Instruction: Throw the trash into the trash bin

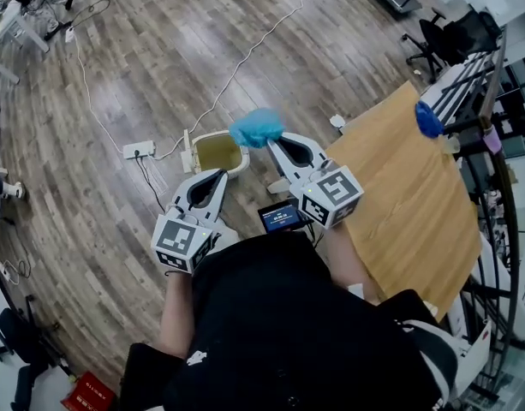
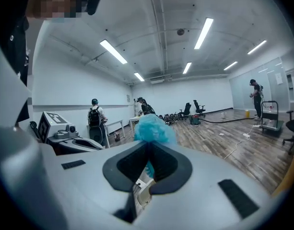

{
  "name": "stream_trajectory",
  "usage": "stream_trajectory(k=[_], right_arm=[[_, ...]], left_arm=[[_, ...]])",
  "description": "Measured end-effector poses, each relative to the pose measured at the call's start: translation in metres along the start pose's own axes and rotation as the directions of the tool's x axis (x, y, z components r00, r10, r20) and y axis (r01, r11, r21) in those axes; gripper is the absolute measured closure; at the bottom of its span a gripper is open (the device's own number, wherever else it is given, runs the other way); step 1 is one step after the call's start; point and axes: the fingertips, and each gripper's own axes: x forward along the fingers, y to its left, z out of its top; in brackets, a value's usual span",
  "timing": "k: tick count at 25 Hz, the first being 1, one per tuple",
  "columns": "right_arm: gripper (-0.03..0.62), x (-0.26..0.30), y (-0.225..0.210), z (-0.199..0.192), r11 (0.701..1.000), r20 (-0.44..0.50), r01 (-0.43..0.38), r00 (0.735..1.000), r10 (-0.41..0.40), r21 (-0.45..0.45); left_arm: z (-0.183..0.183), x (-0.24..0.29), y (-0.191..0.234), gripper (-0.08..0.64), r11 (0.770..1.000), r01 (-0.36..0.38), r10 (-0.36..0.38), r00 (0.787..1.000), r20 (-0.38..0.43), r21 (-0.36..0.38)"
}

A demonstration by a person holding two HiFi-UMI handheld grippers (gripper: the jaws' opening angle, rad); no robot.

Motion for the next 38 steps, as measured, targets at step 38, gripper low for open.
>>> stream_trajectory(k=[38], right_arm=[[0.588, 0.246, -0.098, -0.55, 0.983, -0.766, 0.01, 0.628, 0.137, 0.185]], left_arm=[[-0.277, 0.115, 0.169, 0.554, 0.922, -0.312, 0.181, 0.872, -0.455, -0.229]])
